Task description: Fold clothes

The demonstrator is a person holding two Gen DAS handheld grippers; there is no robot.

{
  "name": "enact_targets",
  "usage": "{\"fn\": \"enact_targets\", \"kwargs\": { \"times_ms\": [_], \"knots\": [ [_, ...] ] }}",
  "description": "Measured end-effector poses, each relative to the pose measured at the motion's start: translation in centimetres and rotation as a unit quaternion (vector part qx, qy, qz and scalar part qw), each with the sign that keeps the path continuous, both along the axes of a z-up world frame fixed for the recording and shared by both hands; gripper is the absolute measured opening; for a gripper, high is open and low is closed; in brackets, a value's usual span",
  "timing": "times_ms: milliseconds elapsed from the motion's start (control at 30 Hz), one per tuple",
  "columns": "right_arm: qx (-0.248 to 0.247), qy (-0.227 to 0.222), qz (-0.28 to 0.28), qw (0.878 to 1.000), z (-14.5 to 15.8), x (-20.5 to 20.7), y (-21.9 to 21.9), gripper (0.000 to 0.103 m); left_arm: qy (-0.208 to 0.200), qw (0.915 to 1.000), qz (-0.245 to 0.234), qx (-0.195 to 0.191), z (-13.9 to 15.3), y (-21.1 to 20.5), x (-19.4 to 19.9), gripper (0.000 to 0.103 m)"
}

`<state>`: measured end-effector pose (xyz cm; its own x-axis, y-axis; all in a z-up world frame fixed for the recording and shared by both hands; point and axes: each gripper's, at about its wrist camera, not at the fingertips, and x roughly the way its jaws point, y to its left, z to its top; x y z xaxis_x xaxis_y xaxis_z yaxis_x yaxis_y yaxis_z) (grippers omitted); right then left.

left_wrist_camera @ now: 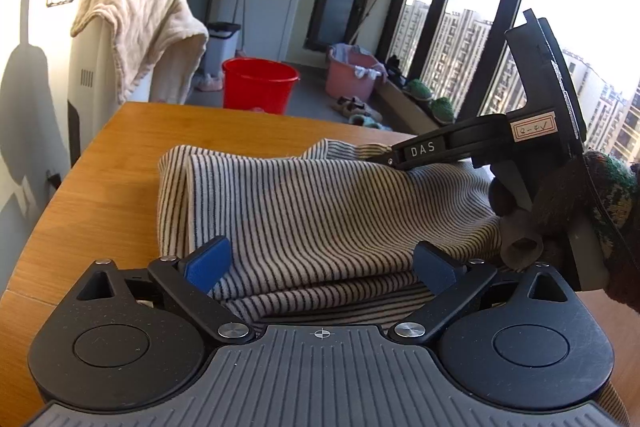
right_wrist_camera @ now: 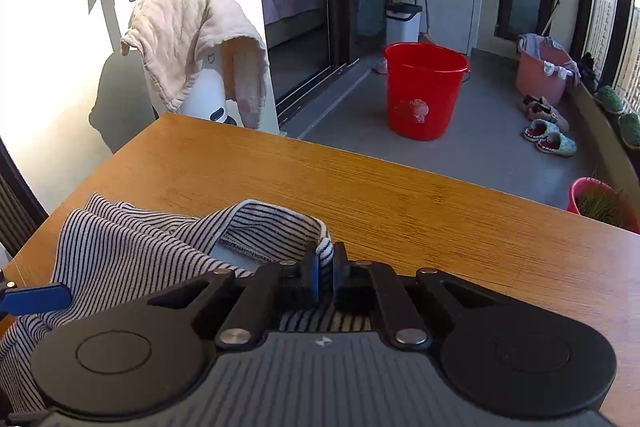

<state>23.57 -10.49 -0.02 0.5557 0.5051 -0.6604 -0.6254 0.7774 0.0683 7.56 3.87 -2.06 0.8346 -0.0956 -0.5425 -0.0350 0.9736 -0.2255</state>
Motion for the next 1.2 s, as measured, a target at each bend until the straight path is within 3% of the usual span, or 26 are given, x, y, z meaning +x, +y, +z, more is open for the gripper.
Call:
{"fn": "enact_targets", "kwargs": {
  "times_ms": [133,300,400,533,667,800,1200],
  "knots": [
    [0.053,-0.027,0.041,0.997,2.3,-5.7,-1.3,0.006,-0.006,0.9995,-0.001,-0.03,0.9,1.6,-1.4,0.101],
    [0.093,0.02,0.064,0.993,1.2,-11.1,-4.6,0.006,-0.034,0.9934,0.037,-0.103,4.3,6.0,-3.6,0.103],
    [0.118,0.048,0.051,0.991,0.1,-12.2,-5.9,0.006,-0.04,0.9941,0.047,-0.089,5.2,6.4,-2.8,0.103],
    [0.148,0.082,0.033,0.985,-1.0,-13.3,-7.4,0.006,-0.019,0.9955,0.049,-0.079,4.9,5.6,-1.1,0.103],
    [0.143,0.066,0.039,0.987,-2.2,-15.1,-7.8,0.006,-0.017,0.9967,0.046,-0.065,4.3,4.4,-0.3,0.103],
    [0.169,0.087,0.031,0.981,-2.5,-14.3,-8.4,0.005,-0.013,0.9977,0.046,-0.048,3.3,4.3,-0.7,0.103],
    [0.208,0.131,0.034,0.969,-3.2,-13.3,-9.3,0.005,0.004,0.9957,0.062,-0.069,1.1,5.6,-0.2,0.103]
  ]
}}
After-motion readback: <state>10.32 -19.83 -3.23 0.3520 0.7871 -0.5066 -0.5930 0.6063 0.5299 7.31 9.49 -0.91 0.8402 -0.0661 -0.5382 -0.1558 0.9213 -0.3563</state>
